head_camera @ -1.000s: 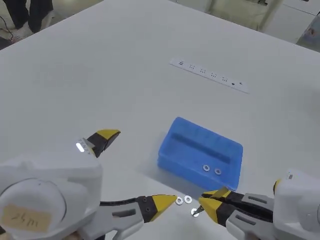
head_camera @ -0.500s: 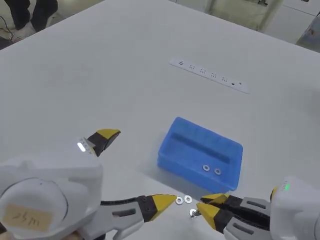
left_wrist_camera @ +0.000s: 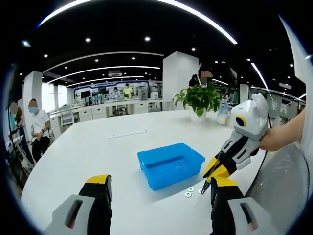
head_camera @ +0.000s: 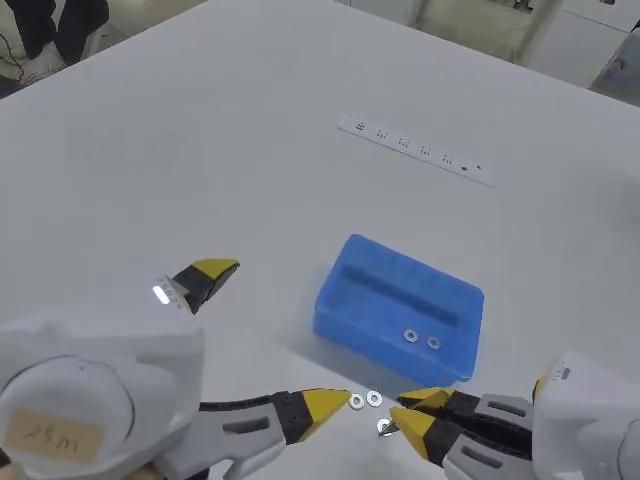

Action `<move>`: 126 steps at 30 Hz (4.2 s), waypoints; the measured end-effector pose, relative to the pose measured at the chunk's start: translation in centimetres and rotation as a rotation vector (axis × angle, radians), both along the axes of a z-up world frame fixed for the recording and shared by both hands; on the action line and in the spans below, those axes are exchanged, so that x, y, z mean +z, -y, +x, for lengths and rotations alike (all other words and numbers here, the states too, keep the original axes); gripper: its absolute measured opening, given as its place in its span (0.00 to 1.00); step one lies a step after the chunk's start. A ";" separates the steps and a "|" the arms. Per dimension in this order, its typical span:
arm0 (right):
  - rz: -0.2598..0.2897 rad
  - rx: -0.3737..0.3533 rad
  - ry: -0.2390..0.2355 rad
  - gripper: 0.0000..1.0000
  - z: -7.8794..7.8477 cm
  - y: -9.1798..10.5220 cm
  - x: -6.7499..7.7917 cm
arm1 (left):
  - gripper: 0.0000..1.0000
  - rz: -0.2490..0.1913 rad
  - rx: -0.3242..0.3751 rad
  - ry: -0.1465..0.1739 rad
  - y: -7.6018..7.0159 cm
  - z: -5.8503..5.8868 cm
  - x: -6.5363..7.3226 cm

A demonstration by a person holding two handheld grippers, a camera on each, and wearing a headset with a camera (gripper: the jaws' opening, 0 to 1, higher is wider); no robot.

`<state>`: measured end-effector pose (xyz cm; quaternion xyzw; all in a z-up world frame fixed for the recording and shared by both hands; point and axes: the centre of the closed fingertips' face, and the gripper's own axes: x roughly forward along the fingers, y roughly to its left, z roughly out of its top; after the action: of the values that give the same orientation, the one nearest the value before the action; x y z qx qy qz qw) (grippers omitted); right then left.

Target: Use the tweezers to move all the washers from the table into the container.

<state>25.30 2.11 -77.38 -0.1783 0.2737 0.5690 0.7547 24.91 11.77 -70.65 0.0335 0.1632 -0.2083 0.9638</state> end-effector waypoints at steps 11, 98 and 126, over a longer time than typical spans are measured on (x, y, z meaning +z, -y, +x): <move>0.019 -0.015 -0.005 0.02 0.5 0.1 1.3 | 0.85 -0.003 -0.002 0.000 0.1 0.0 0.0; 0.066 -0.183 -0.041 0.03 10.7 -2.2 2.1 | 0.83 0.004 0.003 -0.021 -0.1 0.0 -0.4; 0.147 -0.158 -0.014 0.03 5.7 -1.1 5.3 | 0.83 0.010 -0.008 -0.024 0.0 -0.1 -0.6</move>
<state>31.01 3.25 -72.04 -0.0964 0.2500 0.5275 0.8062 24.85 11.76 -71.23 0.0364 0.1759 -0.2116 0.9607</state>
